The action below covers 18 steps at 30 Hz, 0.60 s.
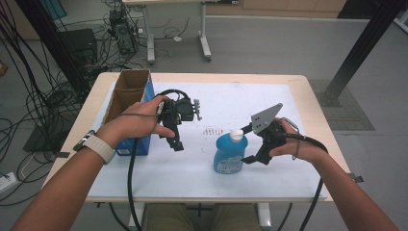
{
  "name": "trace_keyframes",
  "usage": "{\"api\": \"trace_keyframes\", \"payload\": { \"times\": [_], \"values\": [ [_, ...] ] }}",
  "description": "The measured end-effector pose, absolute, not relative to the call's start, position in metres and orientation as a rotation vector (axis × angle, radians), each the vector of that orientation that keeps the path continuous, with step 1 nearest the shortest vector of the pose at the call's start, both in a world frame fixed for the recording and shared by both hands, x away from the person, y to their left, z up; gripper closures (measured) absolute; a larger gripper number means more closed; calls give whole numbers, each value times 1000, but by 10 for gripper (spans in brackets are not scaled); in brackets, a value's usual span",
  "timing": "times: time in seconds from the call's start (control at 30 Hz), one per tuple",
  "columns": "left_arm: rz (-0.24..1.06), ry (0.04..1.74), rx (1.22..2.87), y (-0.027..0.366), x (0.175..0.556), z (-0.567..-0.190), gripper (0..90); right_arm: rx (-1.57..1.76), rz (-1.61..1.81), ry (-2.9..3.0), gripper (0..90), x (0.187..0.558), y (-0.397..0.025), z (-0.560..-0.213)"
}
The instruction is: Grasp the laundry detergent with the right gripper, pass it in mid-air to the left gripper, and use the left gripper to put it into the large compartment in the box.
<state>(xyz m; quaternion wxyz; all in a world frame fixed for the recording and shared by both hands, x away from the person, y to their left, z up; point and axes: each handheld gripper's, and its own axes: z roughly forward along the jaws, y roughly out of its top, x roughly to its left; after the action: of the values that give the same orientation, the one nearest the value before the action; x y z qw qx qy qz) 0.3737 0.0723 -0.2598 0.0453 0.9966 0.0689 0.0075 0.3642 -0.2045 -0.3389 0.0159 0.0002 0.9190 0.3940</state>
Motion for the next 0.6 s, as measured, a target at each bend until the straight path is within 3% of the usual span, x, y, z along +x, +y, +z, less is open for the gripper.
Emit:
{"api": "trace_keyframes", "payload": {
  "times": [0.6],
  "values": [
    [26, 219, 3041, 73, 373, -259, 102, 20, 1265, 2827, 35, 362, -203, -346]
  ]
}}
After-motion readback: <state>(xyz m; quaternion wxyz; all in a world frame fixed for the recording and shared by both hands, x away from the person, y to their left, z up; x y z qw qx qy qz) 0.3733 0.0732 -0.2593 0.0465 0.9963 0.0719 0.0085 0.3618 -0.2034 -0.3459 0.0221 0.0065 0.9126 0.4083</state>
